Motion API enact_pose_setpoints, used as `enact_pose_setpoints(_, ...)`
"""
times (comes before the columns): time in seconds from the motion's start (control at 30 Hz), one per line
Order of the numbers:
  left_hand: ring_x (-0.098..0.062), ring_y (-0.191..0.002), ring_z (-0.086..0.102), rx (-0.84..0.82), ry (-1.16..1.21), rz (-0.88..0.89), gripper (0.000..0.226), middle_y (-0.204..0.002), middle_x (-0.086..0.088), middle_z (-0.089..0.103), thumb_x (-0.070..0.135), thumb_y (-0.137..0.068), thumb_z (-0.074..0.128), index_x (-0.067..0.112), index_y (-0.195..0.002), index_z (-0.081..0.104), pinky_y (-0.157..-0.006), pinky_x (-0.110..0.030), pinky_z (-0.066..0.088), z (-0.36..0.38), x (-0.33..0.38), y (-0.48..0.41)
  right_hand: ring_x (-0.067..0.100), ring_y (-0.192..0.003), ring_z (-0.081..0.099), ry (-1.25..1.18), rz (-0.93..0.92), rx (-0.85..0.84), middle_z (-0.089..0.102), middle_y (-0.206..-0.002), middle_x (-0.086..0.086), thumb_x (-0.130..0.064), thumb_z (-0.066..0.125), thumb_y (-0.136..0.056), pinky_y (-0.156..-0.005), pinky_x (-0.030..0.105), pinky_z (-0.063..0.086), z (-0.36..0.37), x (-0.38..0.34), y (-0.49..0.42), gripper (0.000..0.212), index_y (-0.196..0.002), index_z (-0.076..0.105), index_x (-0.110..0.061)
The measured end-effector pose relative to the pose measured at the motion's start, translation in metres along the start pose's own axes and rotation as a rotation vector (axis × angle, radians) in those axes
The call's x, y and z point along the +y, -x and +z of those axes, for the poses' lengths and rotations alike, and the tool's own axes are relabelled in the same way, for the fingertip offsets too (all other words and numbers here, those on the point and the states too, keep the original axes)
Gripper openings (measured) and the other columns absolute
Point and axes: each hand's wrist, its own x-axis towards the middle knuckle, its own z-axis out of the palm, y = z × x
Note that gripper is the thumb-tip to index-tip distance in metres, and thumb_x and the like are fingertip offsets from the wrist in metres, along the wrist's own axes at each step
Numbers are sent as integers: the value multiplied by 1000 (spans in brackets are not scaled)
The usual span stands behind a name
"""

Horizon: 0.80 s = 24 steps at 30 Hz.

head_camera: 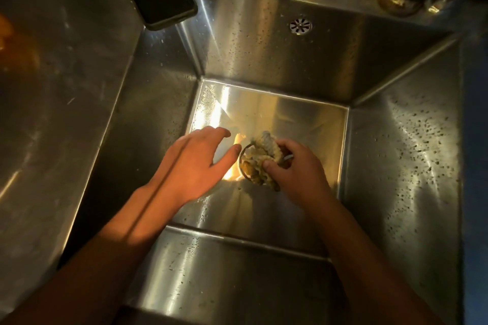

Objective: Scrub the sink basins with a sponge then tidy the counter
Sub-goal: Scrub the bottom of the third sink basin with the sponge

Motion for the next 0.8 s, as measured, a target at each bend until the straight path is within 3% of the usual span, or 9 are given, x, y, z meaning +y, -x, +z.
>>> enact_pose_setpoints(0.23,-7,-99,61,-15,36,-76,60,-118,10,65,71,-93,26,31,-126,55,-85,-33,55,24,-25,-13,20,-112,56,204,-43,17,54,-125,2,-29,71,-88,-84,24,39,11,7,-95,52,-136,53,-26)
enact_pose_setpoints(0.4,-3,-99,59,7,30,-64,60,-117,16,63,74,-91,24,35,-127,53,-86,-29,53,29,-33,-21,23,-121,50,275,-8,84,46,-129,0,-30,72,-85,-94,35,49,38,37,-139,62,-141,46,-31)
enact_pose_setpoints(0.53,0,-106,56,22,79,-117,56,-124,18,60,71,-92,31,36,-133,51,-90,-27,50,29,-37,-20,17,-122,47,201,-20,159,42,-132,-3,-33,70,-88,-91,35,54,52,48,-134,62,-143,42,-29)
enact_pose_setpoints(0.63,3,-106,54,41,55,-125,52,-123,20,60,67,-93,35,36,-131,53,-87,-20,45,28,-37,-21,16,-123,47,177,-60,141,42,-134,-4,-37,67,-89,-90,35,56,60,49,-139,60,-143,42,-29)
enact_pose_setpoints(0.8,8,-105,48,20,11,-138,44,-123,25,58,63,-95,39,39,-129,54,-79,-4,33,28,-35,-23,21,-124,43,225,-43,125,38,-137,-1,-34,67,-90,-93,30,46,77,45,-170,58,-143,44,-30)
